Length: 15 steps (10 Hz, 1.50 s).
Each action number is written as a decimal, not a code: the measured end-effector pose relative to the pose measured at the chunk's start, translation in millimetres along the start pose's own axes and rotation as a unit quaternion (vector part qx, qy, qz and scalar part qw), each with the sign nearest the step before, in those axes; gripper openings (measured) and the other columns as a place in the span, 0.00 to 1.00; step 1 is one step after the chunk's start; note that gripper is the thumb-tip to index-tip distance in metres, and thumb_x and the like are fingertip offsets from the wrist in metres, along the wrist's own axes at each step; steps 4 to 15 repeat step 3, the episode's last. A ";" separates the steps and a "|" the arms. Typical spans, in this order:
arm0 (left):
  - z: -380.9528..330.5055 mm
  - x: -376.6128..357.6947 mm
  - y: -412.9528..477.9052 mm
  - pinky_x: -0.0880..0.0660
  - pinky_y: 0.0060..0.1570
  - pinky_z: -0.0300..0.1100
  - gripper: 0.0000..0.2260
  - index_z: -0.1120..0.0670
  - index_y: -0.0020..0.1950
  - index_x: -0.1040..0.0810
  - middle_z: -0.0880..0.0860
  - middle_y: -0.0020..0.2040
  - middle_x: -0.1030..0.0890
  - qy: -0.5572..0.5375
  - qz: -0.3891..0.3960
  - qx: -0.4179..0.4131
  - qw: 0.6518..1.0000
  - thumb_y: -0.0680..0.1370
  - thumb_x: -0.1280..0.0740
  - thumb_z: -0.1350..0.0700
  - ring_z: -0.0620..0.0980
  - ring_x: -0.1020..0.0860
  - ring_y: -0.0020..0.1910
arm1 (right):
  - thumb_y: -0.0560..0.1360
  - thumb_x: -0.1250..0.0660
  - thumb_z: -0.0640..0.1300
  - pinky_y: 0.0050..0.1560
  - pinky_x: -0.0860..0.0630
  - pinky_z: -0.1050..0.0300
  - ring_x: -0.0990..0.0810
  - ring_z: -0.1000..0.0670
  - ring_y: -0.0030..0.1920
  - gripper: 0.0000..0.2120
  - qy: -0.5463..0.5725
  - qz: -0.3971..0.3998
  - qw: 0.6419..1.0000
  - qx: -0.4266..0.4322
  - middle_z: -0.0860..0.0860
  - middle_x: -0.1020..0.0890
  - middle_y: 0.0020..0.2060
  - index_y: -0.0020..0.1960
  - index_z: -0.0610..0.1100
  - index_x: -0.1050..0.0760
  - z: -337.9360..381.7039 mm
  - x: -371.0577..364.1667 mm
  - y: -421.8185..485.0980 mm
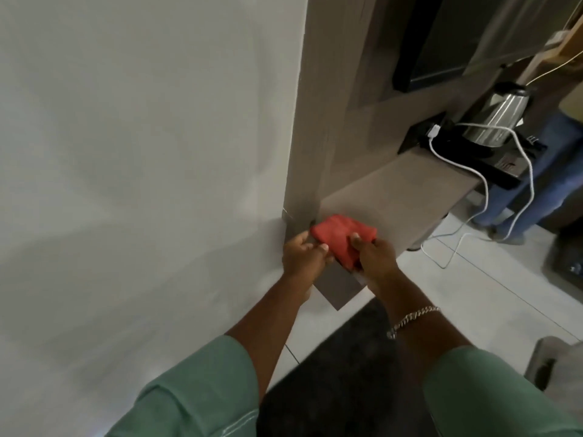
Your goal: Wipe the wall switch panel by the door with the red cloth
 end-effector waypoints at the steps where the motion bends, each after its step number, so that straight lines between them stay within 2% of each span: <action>1: 7.8 0.5 11.0 0.20 0.53 0.44 0.26 0.57 0.74 0.32 0.51 0.52 0.18 -0.025 0.069 0.013 0.997 0.77 0.34 0.68 0.52 0.18 0.54 | 0.80 0.33 0.43 0.44 0.19 0.46 0.21 0.46 0.43 0.05 -0.005 -0.009 0.998 -0.054 0.46 0.21 0.43 0.52 0.41 0.25 -0.3 -3.5 21.1; 2: 2.7 14.7 17.7 0.25 0.62 0.45 0.31 0.57 0.79 0.43 0.57 0.73 0.28 -0.002 0.088 0.026 0.996 0.78 0.35 0.66 0.54 0.25 0.67 | 0.79 0.31 0.45 0.55 0.19 0.40 0.19 0.39 0.47 0.12 -0.080 -0.045 0.996 -0.013 0.39 0.18 0.49 0.57 0.37 0.24 -0.9 -9.6 25.4; 3: -14.3 31.4 3.7 0.30 0.69 0.46 0.30 0.57 0.79 0.42 0.58 0.76 0.33 0.078 0.050 0.003 0.996 0.79 0.34 0.62 0.55 0.30 0.72 | 0.77 0.30 0.49 0.62 0.22 0.40 0.20 0.33 0.57 0.22 -0.187 -0.118 0.974 0.043 0.32 0.19 0.57 0.60 0.32 0.26 -2.4 -9.3 2.8; 15: -14.3 31.4 3.7 0.30 0.69 0.46 0.30 0.57 0.79 0.42 0.58 0.76 0.33 0.078 0.050 0.003 0.996 0.79 0.34 0.62 0.55 0.30 0.72 | 0.77 0.30 0.49 0.62 0.22 0.40 0.20 0.33 0.57 0.22 -0.187 -0.118 0.974 0.043 0.32 0.19 0.57 0.60 0.32 0.26 -2.4 -9.3 2.8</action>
Point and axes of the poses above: each hand's wrist, its own y-axis towards the middle knuckle, its own x-axis out of the back of the hand, z = x × y, the point moved 2 cm from there along y, towards the middle knuckle
